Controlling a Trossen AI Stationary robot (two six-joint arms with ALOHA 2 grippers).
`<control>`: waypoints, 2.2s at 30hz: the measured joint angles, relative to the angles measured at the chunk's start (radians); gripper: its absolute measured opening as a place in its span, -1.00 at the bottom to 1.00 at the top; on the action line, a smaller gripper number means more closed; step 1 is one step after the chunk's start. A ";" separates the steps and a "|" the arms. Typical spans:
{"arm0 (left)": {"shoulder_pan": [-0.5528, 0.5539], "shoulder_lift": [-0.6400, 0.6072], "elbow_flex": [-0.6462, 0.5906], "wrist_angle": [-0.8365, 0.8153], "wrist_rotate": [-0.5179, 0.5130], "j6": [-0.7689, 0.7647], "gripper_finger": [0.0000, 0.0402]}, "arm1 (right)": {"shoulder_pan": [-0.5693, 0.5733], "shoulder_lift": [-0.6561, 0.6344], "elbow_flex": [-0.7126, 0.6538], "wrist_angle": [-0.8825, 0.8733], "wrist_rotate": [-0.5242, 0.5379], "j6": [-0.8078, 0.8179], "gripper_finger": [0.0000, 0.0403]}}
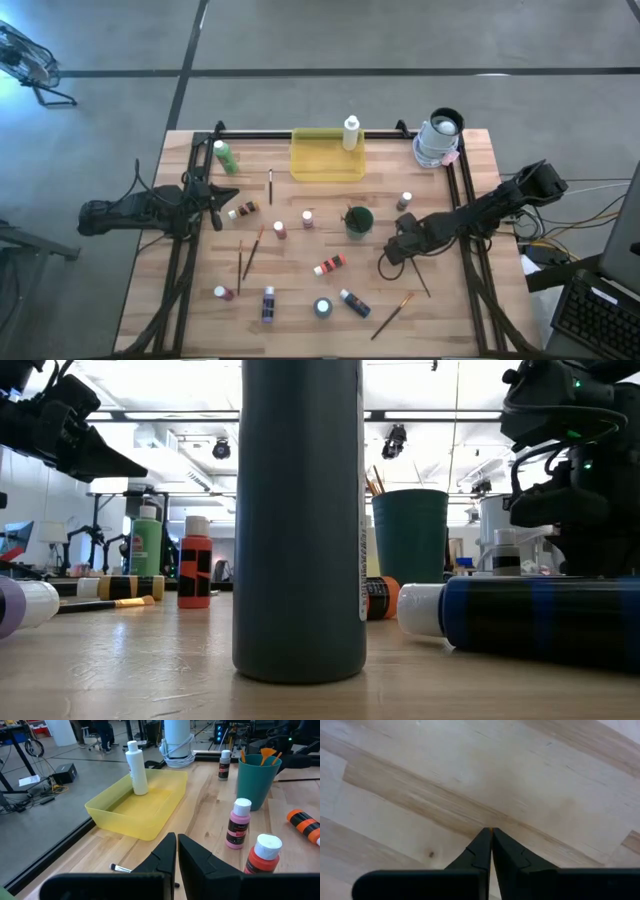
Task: Pick & Place Paint Supplies
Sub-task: Put the gold paint brush into the green cup
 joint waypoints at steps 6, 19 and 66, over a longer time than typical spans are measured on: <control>0.000 0.000 0.000 0.000 0.000 0.000 -0.88 | 0.000 -0.001 0.008 -0.007 -0.005 -0.001 -0.96; 0.000 0.000 0.000 0.000 0.000 0.000 -0.88 | 0.003 -0.068 0.094 -0.154 0.031 -0.012 -0.96; 0.000 0.000 0.000 0.000 0.000 0.000 -0.88 | -0.005 -0.177 0.736 0.093 0.860 -1.085 -0.96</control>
